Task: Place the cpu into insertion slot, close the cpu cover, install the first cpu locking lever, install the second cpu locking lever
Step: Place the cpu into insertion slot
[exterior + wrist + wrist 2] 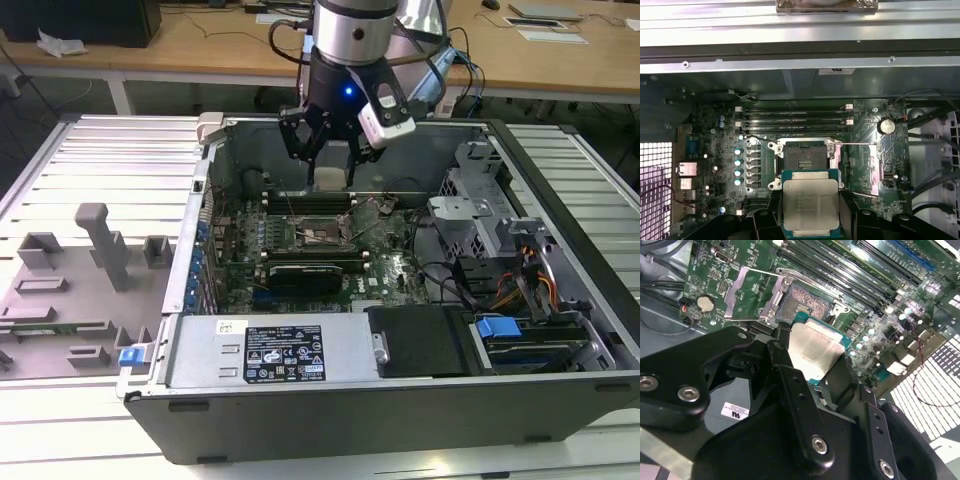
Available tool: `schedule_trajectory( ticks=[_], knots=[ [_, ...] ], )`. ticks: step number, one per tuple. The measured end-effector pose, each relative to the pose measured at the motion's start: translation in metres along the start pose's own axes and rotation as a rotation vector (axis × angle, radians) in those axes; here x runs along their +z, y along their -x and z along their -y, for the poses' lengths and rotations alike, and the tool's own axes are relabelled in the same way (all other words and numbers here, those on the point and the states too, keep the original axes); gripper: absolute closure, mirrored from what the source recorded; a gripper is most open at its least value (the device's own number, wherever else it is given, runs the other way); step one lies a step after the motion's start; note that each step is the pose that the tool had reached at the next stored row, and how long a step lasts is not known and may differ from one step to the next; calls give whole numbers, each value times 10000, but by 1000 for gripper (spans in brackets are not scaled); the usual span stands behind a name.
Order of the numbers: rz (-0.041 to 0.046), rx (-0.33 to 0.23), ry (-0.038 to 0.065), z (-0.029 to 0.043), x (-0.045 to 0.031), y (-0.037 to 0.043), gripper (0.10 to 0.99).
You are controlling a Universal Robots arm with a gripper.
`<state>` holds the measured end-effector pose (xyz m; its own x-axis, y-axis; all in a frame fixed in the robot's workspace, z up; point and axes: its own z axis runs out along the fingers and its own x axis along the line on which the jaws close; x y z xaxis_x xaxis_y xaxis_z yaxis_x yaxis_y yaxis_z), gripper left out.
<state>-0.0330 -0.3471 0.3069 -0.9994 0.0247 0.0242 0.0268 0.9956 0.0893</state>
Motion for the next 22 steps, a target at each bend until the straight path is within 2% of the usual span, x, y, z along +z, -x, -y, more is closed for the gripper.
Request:
schedule_trajectory(
  ticks=[2,5,7,12,14,18,20,22],
  knots=[
    [1,0,0,8,82,1,545],
    [11,-3,0,14,155,2,545],
    [57,515,10,18,195,3,545],
    [147,1520,34,21,231,4,545],
    [213,2263,51,23,250,5,545],
    [286,3073,70,24,263,5,545],
    [345,3727,87,25,272,5,545],
    [382,4142,97,25,278,5,545]
  ],
)
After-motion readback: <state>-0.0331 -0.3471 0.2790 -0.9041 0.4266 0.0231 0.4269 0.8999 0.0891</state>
